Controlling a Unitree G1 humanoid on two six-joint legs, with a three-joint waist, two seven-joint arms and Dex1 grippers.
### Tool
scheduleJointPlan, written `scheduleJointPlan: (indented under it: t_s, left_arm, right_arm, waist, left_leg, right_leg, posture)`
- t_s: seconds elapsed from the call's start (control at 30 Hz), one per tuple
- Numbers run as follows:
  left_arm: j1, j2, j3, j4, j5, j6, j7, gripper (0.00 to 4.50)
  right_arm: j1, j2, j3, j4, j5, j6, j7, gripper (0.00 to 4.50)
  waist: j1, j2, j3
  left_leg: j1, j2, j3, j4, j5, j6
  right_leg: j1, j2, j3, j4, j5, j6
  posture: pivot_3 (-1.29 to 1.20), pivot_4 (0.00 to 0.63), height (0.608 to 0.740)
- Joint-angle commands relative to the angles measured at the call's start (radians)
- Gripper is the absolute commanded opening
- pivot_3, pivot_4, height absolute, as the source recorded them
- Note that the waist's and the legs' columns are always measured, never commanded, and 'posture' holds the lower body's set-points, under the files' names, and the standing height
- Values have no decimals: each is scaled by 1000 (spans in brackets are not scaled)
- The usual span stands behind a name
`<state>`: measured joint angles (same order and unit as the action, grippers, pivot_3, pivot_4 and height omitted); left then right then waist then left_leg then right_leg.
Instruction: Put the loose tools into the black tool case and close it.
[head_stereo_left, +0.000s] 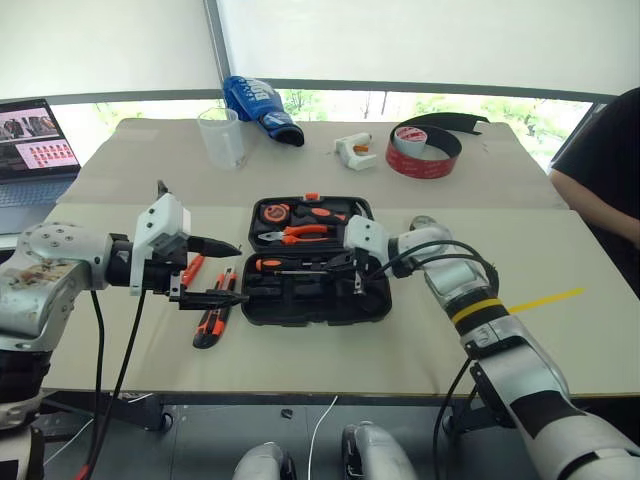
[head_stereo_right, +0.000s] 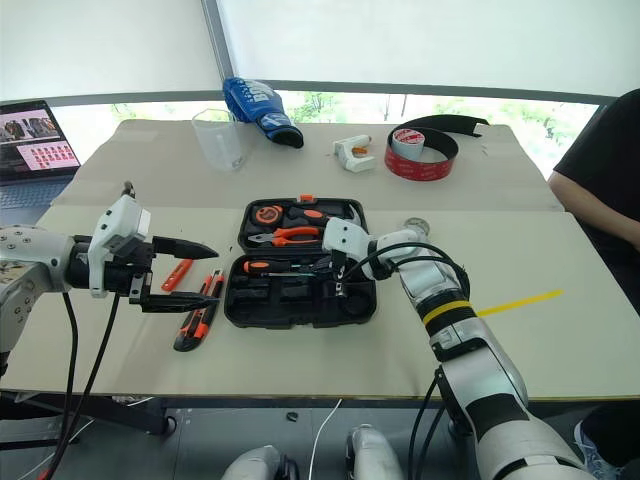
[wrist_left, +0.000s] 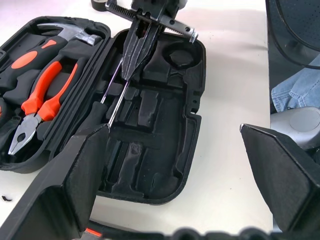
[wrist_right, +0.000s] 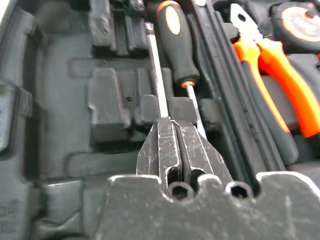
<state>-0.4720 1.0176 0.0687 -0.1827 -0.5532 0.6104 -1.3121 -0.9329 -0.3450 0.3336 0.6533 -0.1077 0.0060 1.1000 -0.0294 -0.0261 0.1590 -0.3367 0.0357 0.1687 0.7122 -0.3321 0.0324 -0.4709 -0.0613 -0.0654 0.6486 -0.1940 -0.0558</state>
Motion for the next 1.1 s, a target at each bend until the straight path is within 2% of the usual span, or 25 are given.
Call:
scheduleJointPlan:
  t_s: [0.03,0.27,0.37,0.4,0.57,0.73,0.8,0.87,0.97,1.1]
  left_arm:
    - [-9,3,19,-18,-5,-21,1,4500]
    - [15,0,29,-19,-1,-21,17,4500]
    - [84,-8,97,-36,-8,17,98,4500]
    - [140,-14,146,-55,-9,37,139,4500]
    - [429,-65,391,-158,-6,121,291,4500]
    - [682,-151,594,-202,36,172,426,4500]
    - [734,-161,616,-201,58,186,464,4500]
    - [738,-150,614,-191,53,223,489,4500]
    - [653,-119,565,-153,31,275,521,4500]
    - [418,-70,394,-19,54,336,550,4500]
  right_arm:
    - [26,-18,47,39,-56,-16,9,40]
    - [38,-15,18,-43,-8,0,47,40]
    - [12,15,-110,-165,129,81,12,40]
    - [15,8,-154,-240,194,163,23,40]
    - [74,-62,-281,-589,455,535,53,1444]
    - [158,-149,-366,-872,670,778,33,3245]
    - [205,-191,-366,-951,705,804,38,3297]
    - [254,-238,-343,-1009,700,793,42,3297]
    - [310,-281,-311,-1053,680,763,31,3297]
    - [352,-310,-287,-1072,647,725,-2,3297]
  waist:
    - [-1,0,0]
    - [-1,0,0]
    - [-5,0,0]
    - [-9,0,0]
    - [-13,1,1]
    - [-5,1,1]
    - [0,0,1]
    - [13,0,1]
    - [27,0,1]
    - [39,-1,1]
  left_leg:
    - [0,0,0,0,0,0]
    - [1,0,-1,0,0,0]
    - [0,0,-1,0,0,0]
    - [-1,0,-1,0,0,0]
    - [-3,4,-3,-1,0,-1]
    - [-2,5,-4,-5,-2,-3]
    - [-1,5,-3,-6,-2,-3]
    - [-1,5,-3,-6,-2,-4]
    - [0,3,-3,-8,-3,-7]
    - [0,1,-4,-9,-1,-12]
  right_leg:
    - [1,0,0,0,0,0]
    - [2,0,-1,0,0,0]
    - [1,0,0,0,0,0]
    - [0,0,0,0,0,0]
    - [-3,-5,1,0,0,-1]
    - [-2,-6,-2,-1,-3,-5]
    - [-2,-6,-2,-1,-3,-5]
    - [-2,-6,-2,-2,-3,-5]
    - [-1,-8,-3,-2,-4,-4]
    - [-1,-8,-3,-2,-3,1]
  posture:
    - [0,150,730]
    - [0,150,730]
    - [0,150,730]
    - [0,150,730]
    - [0,150,730]
    - [0,150,730]
    - [0,150,730]
    - [0,150,730]
    - [0,150,730]
    - [0,150,730]
